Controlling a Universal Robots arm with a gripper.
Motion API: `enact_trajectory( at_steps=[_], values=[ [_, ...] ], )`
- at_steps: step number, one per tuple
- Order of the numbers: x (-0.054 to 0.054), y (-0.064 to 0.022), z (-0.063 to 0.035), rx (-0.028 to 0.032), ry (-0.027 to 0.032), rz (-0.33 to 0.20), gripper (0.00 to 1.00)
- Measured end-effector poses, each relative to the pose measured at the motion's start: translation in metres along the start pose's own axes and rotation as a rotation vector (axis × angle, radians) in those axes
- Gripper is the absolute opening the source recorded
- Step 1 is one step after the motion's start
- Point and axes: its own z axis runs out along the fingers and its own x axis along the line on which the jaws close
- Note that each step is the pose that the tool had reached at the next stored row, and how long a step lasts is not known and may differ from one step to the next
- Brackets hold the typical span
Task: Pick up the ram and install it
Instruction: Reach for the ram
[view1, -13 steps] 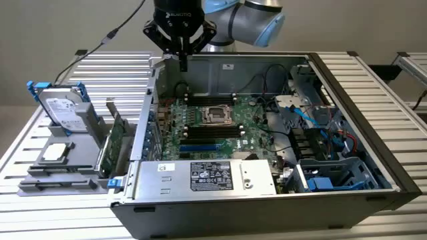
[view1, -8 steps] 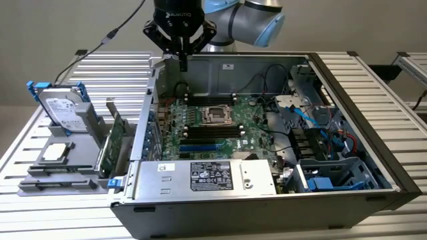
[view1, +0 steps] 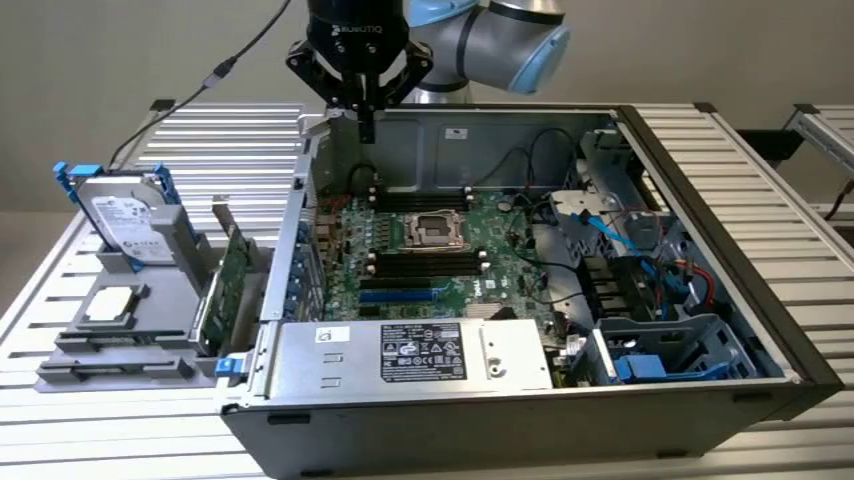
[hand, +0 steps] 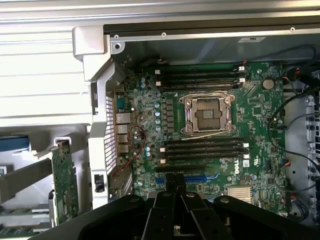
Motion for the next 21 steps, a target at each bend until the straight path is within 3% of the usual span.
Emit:
enact_trajectory(
  at_steps=[3, 12, 21],
  values=[
    [0.009, -0.0036, -0.0002, -0.0002, -0.0002, 0.0, 0.11],
    [0.048, -0.021, -0.0014, -0.0001, -0.0001, 0.0, 0.11],
    [0.085, -0.0326, 0.0011, 0.0001, 0.0006, 0.0, 0.11]
  ],
)
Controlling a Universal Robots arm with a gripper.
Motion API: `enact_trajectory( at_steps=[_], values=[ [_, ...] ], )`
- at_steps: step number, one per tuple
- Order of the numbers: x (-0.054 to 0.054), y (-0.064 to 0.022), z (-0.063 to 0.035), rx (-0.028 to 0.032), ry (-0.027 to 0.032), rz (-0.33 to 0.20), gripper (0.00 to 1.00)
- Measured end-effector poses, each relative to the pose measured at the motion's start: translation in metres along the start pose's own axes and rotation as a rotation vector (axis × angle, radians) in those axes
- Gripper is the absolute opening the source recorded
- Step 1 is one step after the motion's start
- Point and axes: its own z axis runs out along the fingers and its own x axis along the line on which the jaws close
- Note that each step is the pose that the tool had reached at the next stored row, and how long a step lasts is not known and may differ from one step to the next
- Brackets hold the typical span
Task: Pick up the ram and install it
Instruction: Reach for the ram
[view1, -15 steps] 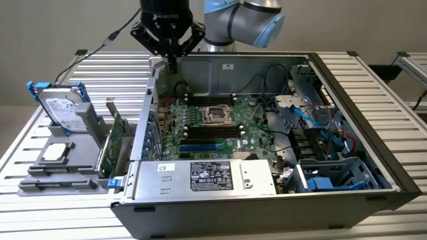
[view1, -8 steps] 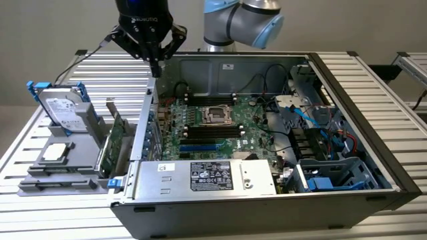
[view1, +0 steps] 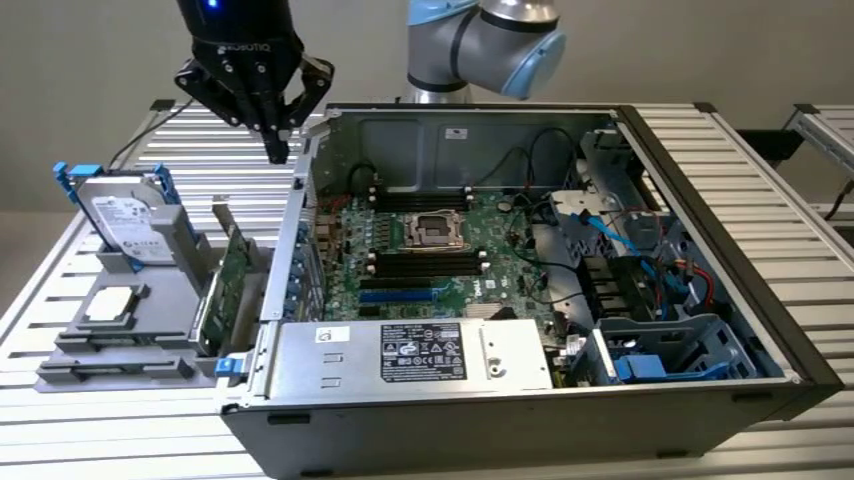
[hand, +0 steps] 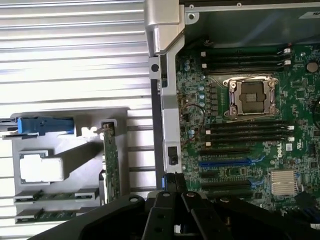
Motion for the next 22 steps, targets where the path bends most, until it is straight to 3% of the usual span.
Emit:
enact_trajectory(
  at_steps=[22],
  values=[
    [0.094, -0.0294, 0.0066, 0.0002, 0.0005, 0.0, 0.11]
  ],
)
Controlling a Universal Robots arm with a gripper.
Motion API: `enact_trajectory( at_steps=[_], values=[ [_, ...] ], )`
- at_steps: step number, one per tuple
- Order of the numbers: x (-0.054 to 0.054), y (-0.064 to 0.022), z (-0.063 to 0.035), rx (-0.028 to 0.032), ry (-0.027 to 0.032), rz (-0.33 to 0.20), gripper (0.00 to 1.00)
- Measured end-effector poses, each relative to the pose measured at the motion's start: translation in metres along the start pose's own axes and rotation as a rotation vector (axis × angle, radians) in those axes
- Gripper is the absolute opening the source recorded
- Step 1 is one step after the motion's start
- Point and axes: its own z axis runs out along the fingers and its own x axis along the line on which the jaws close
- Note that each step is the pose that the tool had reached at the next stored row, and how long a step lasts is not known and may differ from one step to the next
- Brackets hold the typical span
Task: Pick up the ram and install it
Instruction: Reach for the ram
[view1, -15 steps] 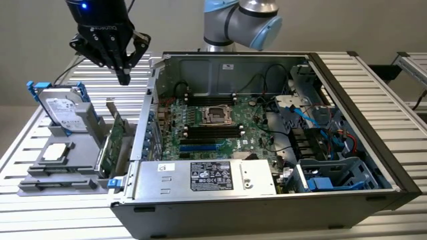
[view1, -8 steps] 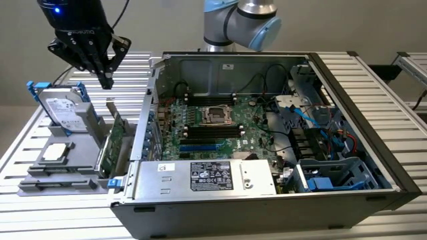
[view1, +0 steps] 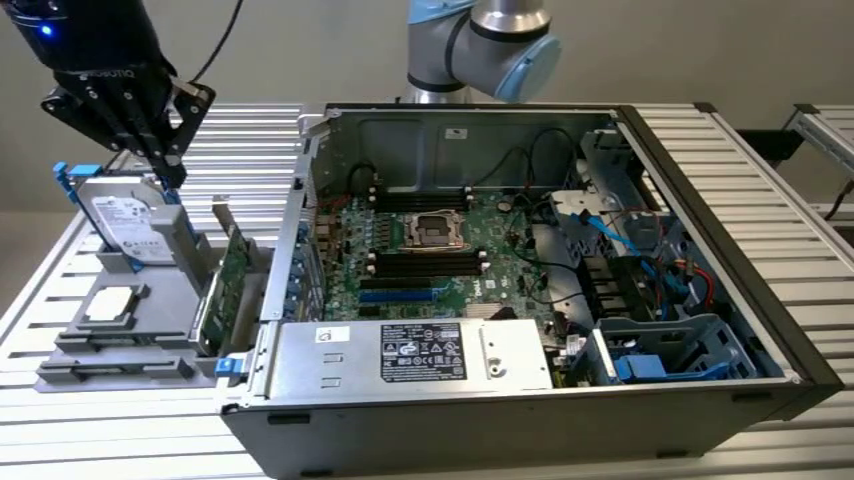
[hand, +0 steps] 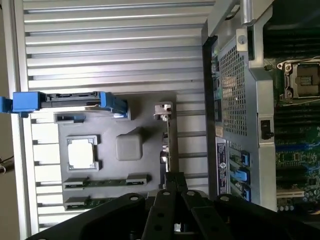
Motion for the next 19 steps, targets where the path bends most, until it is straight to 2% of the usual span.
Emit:
enact_trajectory(
  at_steps=[8, 19],
  values=[
    [0.032, -0.0162, 0.0016, -0.0001, -0.0001, 0.0, 0.11],
    [0.063, -0.0381, 0.0055, -0.0001, 0.0008, 0.0, 0.11]
  ],
)
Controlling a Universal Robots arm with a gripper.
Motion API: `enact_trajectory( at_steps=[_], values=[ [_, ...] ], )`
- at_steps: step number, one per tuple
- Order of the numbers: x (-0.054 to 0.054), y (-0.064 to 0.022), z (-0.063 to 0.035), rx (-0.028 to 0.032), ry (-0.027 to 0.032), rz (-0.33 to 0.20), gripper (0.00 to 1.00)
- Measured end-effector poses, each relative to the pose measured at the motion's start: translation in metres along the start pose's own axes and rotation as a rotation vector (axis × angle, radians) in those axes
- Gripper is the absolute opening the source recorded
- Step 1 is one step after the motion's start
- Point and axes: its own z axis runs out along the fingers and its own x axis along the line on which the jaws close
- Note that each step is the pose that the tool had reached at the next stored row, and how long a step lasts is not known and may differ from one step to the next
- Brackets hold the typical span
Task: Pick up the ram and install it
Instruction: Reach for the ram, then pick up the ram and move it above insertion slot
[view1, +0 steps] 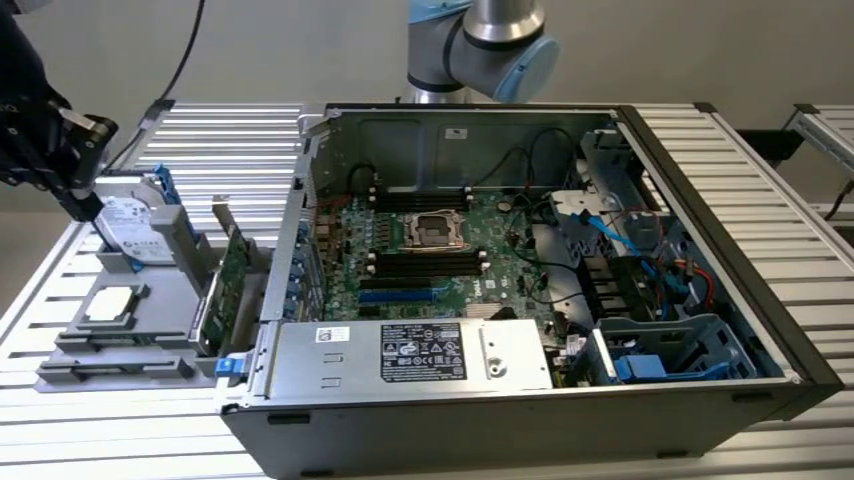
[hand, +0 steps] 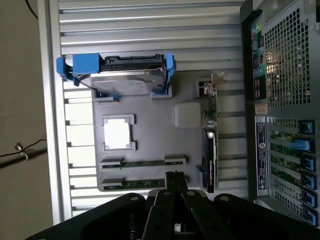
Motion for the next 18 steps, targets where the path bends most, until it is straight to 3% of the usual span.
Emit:
enact_trajectory(
  at_steps=[18],
  values=[
    [0.0033, -0.0021, 0.0004, 0.0001, 0.0001, -0.002, 0.11]
  ],
)
